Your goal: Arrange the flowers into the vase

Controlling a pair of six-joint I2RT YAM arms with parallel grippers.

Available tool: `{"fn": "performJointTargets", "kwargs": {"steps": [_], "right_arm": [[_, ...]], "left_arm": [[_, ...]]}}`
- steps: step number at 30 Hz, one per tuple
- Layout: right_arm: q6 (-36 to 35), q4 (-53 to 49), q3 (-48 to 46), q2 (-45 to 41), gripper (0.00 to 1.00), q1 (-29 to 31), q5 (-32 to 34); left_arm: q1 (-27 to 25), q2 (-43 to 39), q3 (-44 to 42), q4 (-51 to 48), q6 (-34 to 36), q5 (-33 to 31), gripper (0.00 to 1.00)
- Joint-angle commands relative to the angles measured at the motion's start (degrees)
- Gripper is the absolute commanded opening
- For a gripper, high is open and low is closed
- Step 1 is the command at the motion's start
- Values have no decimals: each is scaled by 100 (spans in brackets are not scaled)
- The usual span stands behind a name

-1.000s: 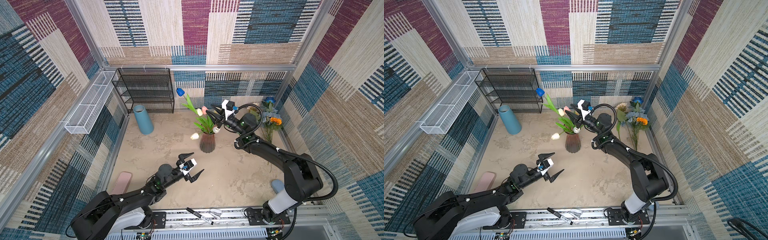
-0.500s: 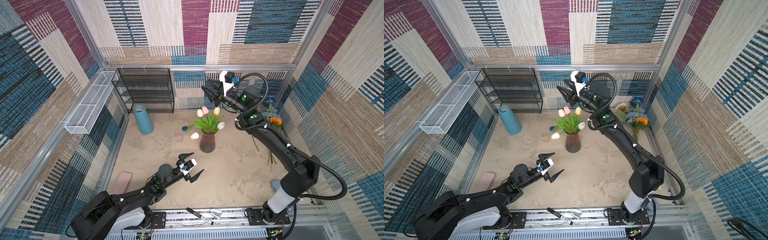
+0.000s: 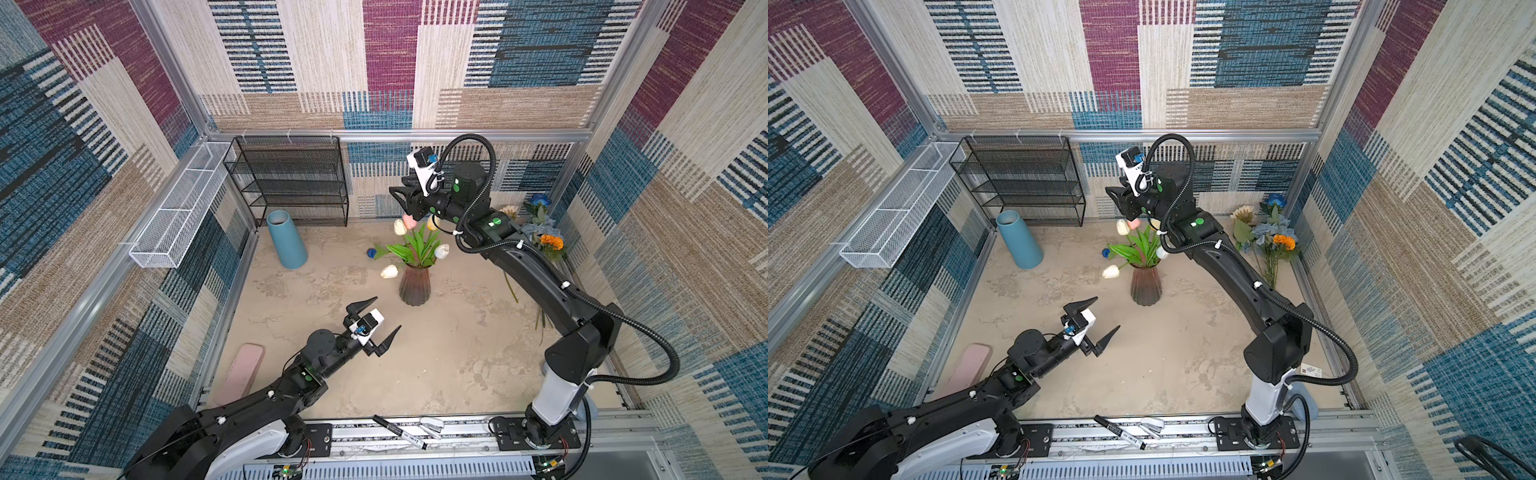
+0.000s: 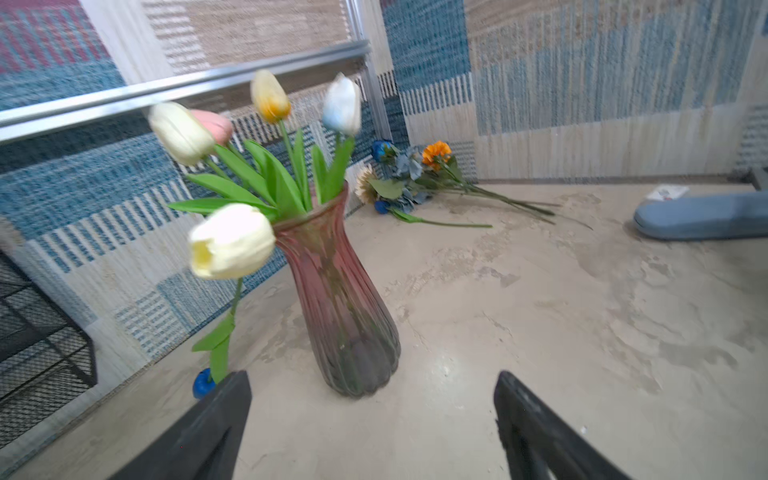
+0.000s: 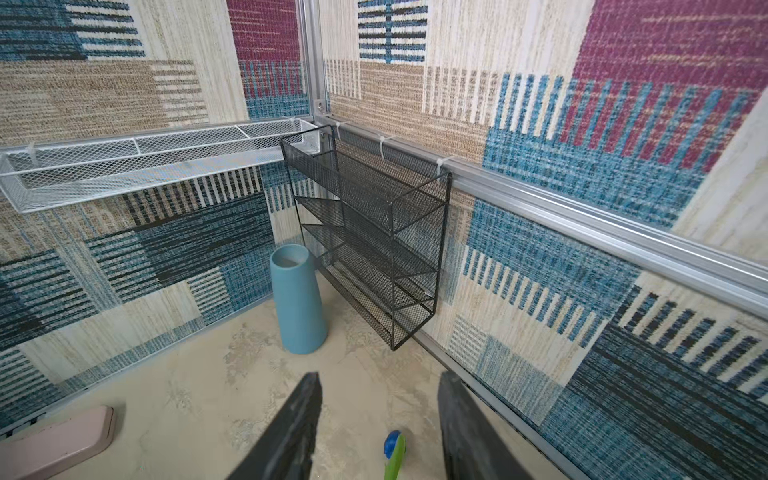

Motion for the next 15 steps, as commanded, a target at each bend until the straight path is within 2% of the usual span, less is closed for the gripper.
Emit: {"fn": "performJointTargets", "kwargs": {"steps": [1,3,5,6,9,11,13,15], "right_arm": [[-200,65,-180,-315,49,0,656],[-281,274,-480,-593,50,-4,739],[-299,574,-886,-900,53,-8,828],[-286,714,-1116,-1045,53,-10,938],[-105,1012,-1657,-1348,54,-90,1437],[194,1090,-2048,-1495,53,-287,1546],[662,1070,-2336,-1655,52,-681,1329],[978,1218,-2715,-1864,52,-1001,1000]], "left_arm": [[183,-440,44,-118,-717,-955,92],[619,-735,152,-334,-1453,-1136,92],[1252,-993,559,-1344,-2299,-997,91],[1615,-1054,762,-1889,-2932,-868,87],[2450,-915,955,-2201,-4451,-120,85],[2959,-592,1145,-2397,-5333,521,80],[3350,-3,1318,-2255,-6327,1329,76],[3548,745,1447,-1726,-7171,2044,76]]}}
